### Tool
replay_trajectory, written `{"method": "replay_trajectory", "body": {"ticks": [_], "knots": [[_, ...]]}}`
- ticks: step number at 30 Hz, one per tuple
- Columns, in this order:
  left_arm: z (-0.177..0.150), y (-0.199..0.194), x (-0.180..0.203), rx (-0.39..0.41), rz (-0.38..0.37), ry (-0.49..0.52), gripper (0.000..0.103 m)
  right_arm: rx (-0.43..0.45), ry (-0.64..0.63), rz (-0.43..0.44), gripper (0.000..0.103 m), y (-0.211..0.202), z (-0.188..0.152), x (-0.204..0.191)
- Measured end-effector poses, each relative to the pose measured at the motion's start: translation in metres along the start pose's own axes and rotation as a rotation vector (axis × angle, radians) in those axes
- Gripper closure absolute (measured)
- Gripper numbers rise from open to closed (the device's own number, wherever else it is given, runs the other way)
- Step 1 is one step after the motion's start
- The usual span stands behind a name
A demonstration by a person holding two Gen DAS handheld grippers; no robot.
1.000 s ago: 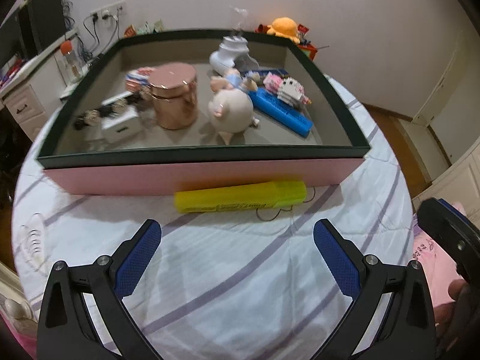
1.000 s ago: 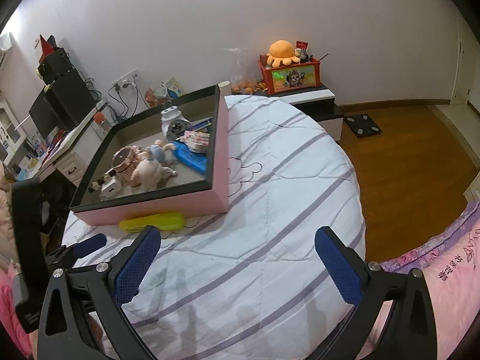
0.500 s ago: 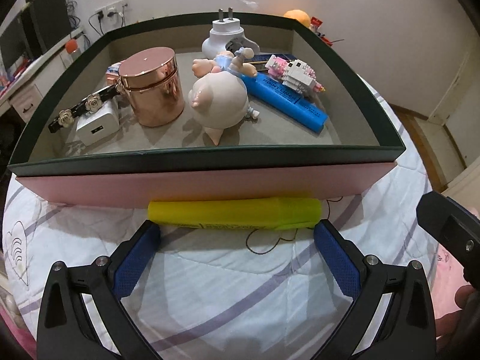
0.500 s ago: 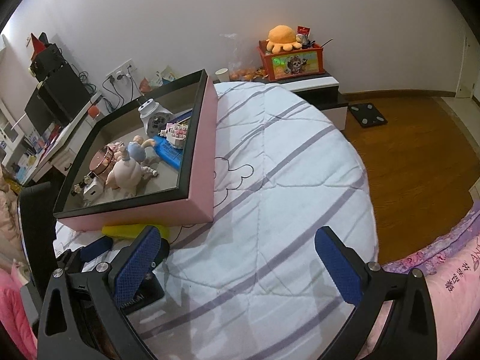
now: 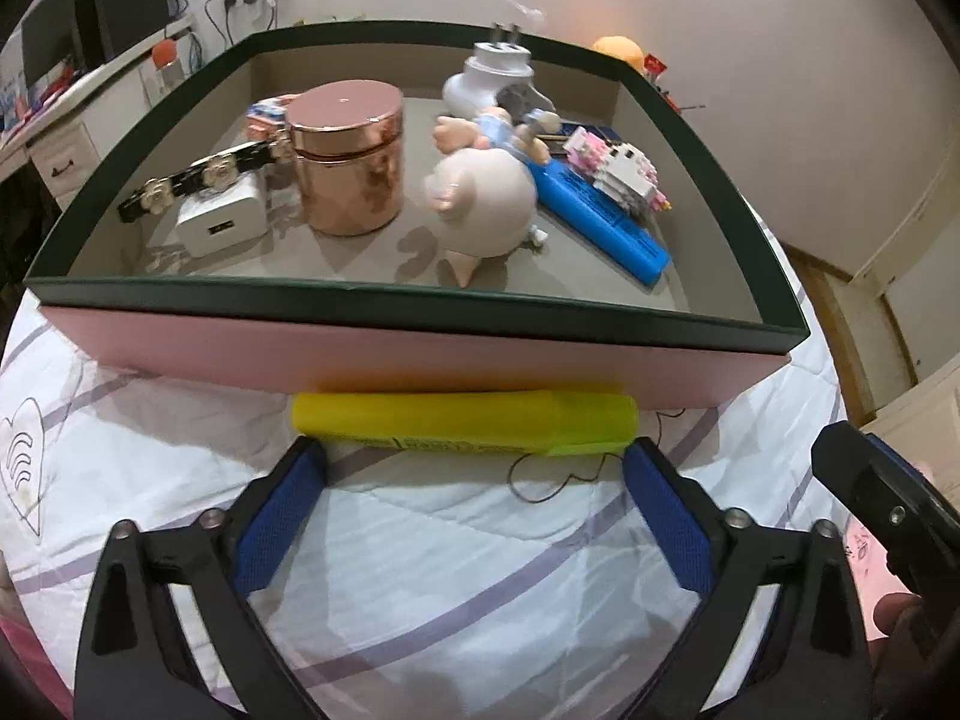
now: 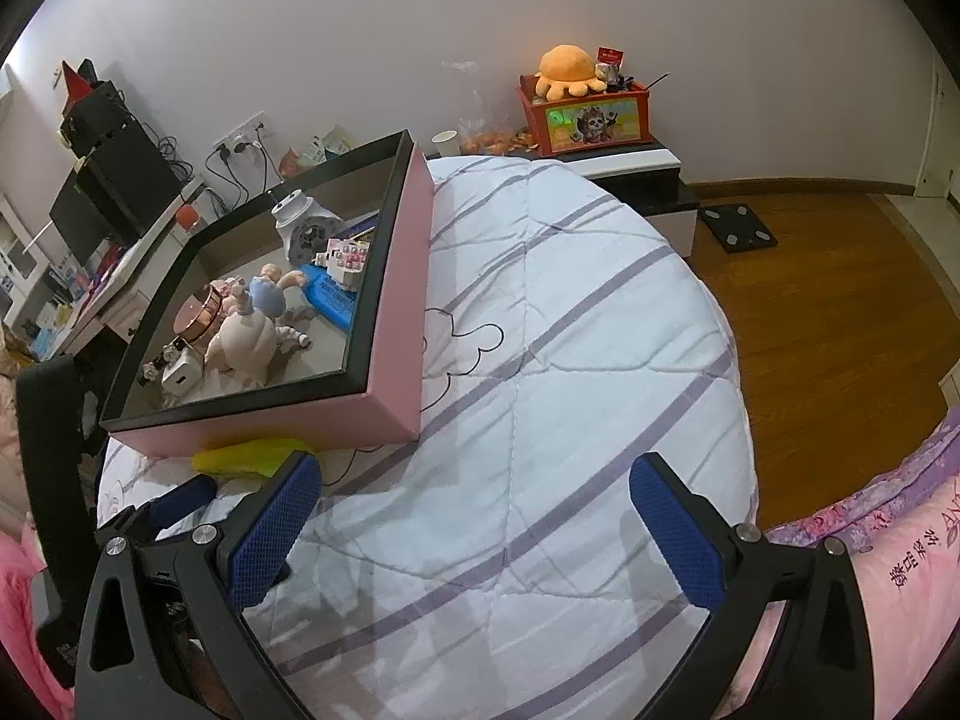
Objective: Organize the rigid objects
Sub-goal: 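Reach the left gripper to the yellow highlighter lying against the box side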
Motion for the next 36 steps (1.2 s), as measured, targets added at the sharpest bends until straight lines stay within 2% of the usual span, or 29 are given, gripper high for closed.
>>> {"method": "replay_trajectory", "body": {"ticks": [3,6,7,8,9,10,11,12,13,18,23,28,30,32,36], "knots": [[-0.002,-0.006,-0.009,0.008,0.007,0.009,0.024,-0.004,-0.012,0.001,0.0,0.0,-0.001,-0.004],[-0.002,-0.009,-0.015,0.01,0.007,0.009,0.03,-0.004,-0.017,0.009,0.0,0.001,-0.001,-0.009],[-0.003,-0.009,-0.015,0.003,0.009,0.021,0.028,-0.005,-0.021,0.012,0.0,0.001,-0.001,-0.012],[-0.004,-0.008,-0.013,-0.004,0.015,0.044,0.022,-0.004,-0.025,0.014,0.0,0.001,-0.001,-0.014],[-0.004,-0.005,-0.011,-0.008,0.029,0.064,0.01,-0.003,-0.03,0.016,0.0,0.0,0.0,-0.016],[-0.003,-0.005,-0.016,-0.007,0.064,0.071,0.003,-0.001,-0.036,0.018,0.0,-0.001,0.0,-0.019],[-0.004,-0.002,-0.018,-0.008,0.103,0.071,0.0,0.0,-0.039,0.018,0.0,-0.001,0.001,-0.02],[-0.005,0.001,-0.02,-0.009,0.14,0.075,0.0,0.0,-0.042,0.018,0.0,-0.002,0.001,-0.022],[-0.005,0.001,-0.02,-0.003,0.145,0.082,0.0,0.0,-0.045,0.016,0.0,-0.002,0.001,-0.022],[0.001,-0.002,-0.028,0.022,0.127,0.013,0.0,-0.006,-0.042,0.004,0.0,0.0,0.001,-0.021],[0.007,-0.01,-0.054,0.034,0.069,-0.07,0.0,-0.009,-0.057,0.004,0.0,0.0,0.002,-0.026],[0.0,-0.023,-0.084,0.031,0.117,-0.107,0.0,-0.011,-0.067,0.009,0.0,0.002,0.004,-0.031],[0.001,-0.023,-0.085,0.033,0.102,-0.131,0.0,-0.014,-0.072,0.013,0.0,0.004,0.005,-0.034],[0.003,-0.02,-0.082,0.024,0.1,-0.122,0.0,-0.018,-0.078,0.016,0.0,0.006,0.005,-0.038],[0.001,-0.012,-0.062,0.015,0.137,-0.038,0.0,-0.017,-0.098,0.022,0.0,0.006,0.007,-0.049]]}}
Point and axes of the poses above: each gripper's, at about its wrist camera, not at the fingertips, and y roughly the way its jaws point, x to its right, z to its top, the point moved 6 cm from there along y, roughly the way its jaws point, and after that the axes turned 11 degrees about -y, right-handed, at the moved point
